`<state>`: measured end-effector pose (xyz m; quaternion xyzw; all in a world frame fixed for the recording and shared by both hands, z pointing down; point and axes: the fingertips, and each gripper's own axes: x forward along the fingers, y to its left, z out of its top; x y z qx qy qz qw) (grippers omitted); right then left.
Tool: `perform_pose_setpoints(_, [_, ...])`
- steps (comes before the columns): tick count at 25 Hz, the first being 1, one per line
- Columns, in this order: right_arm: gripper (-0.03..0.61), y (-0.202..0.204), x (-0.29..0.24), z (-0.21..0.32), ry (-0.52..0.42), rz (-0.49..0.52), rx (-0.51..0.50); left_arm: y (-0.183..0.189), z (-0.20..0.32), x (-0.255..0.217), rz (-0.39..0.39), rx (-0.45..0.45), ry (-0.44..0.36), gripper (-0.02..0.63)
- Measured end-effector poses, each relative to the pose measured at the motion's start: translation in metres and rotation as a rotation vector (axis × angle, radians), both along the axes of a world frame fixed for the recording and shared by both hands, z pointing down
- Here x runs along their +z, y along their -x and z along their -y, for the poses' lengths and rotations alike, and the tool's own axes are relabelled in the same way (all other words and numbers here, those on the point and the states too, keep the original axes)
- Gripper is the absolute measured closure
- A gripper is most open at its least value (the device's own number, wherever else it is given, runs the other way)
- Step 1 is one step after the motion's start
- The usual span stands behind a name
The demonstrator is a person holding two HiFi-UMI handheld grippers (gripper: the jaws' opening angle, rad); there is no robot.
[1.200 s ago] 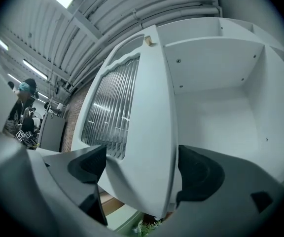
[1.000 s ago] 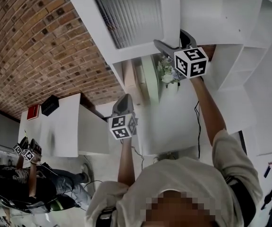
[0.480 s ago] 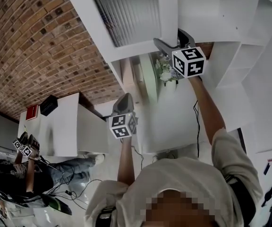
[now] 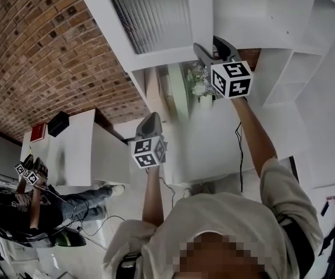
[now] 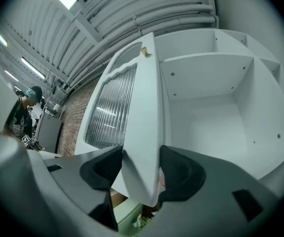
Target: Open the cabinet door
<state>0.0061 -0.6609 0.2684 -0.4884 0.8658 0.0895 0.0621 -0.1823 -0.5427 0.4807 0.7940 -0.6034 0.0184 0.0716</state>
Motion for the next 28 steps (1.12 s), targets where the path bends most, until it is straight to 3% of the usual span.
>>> perform_pose_setpoints(6, [0.341,-0.003,0.002,0.005,0.028,-0.022,-0.042,-0.011,-0.010,0.004,0.020,-0.008,0.020,0.588])
perform_pose_setpoints(16, [0.365,-0.007,0.000,-0.006,-0.006,-0.032,-0.061,-0.020,0.003,0.000,0.011,-0.008,-0.001,0.588])
perform_pose_setpoints(28, [0.397,-0.008,-0.001,-0.048,-0.021,-0.025,-0.008,-0.021,-0.033,0.009,-0.004,0.011,0.007,0.588])
